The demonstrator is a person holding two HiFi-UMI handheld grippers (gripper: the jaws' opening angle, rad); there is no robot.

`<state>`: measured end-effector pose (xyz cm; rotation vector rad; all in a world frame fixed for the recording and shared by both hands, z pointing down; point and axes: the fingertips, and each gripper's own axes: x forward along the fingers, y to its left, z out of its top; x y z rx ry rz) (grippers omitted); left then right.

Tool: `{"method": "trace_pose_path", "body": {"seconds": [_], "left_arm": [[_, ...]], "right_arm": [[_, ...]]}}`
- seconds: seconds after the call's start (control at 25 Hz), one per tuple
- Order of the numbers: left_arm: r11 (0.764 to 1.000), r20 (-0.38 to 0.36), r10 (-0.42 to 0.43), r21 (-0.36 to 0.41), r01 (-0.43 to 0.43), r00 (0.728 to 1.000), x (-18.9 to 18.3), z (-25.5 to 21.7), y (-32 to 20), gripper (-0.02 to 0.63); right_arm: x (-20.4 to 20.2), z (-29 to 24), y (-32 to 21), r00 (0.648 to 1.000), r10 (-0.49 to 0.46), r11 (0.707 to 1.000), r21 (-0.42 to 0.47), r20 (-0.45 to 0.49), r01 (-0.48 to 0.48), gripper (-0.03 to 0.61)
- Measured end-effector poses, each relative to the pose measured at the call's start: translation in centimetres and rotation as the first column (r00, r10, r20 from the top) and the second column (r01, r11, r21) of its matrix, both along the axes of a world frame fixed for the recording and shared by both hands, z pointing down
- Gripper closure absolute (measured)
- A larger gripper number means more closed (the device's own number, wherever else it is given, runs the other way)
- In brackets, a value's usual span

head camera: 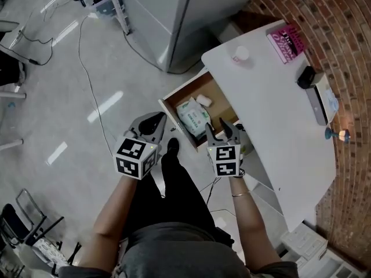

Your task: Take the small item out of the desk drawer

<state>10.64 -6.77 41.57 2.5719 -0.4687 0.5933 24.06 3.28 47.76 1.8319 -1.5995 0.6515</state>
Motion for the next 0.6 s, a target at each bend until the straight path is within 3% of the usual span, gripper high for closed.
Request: {"method": "trace_pose_path", "body": {"seconds": [0.36,0.6], "left_arm": [[0.998,0.037,-0.059,-0.010,0.059,0.998,0.9,2.9,-0.5,0.589],[0.994,0.039,-0.103,-0.040,0.105,0.994,0.7,4.7,-0.4,0.590]], "right_arm": [[1.7,5.4,-2.7,0.993,-0.117,0.988,-0.102,-0.003,0.116,0.385],[1.4,8.3,-4.0,0.973,-0.227,0.961,-0.171,-0.035,0.218,0.380]]}}
